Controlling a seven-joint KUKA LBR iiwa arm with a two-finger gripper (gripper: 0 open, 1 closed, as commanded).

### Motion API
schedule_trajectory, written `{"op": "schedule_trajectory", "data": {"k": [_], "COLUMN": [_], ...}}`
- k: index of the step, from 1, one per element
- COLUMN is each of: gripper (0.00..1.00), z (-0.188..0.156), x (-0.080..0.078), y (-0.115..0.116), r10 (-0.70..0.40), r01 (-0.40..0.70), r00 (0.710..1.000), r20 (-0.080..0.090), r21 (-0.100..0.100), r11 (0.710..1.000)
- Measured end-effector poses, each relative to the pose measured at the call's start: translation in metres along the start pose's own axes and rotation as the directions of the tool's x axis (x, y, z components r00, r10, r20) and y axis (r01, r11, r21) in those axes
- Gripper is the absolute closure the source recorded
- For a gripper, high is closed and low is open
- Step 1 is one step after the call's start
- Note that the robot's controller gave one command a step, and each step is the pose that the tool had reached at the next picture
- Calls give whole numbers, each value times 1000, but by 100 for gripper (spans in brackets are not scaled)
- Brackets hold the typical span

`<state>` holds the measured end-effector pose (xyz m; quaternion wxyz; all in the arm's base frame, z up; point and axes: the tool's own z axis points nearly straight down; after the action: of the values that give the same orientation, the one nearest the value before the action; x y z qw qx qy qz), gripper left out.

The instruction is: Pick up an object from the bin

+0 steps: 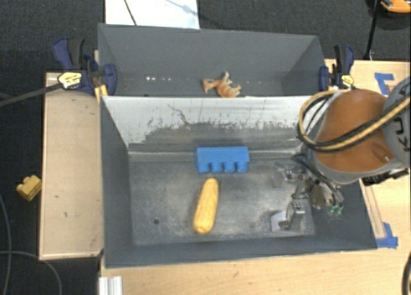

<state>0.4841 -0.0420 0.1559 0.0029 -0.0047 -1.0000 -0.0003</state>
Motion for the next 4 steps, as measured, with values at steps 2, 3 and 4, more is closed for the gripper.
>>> {"op": "schedule_trajectory", "data": {"k": [2, 3, 4], "gripper": [0, 0, 0], "z": [-3, 3, 4], "x": [-7, -22, -20], "y": [5, 52, 97], "r10": [-4, -72, -69], "r01": [4, 72, 69], "r00": [1000, 997, 998], "r20": [7, 9, 10], "r21": [2, -1, 1], "r11": [1000, 997, 998]}}
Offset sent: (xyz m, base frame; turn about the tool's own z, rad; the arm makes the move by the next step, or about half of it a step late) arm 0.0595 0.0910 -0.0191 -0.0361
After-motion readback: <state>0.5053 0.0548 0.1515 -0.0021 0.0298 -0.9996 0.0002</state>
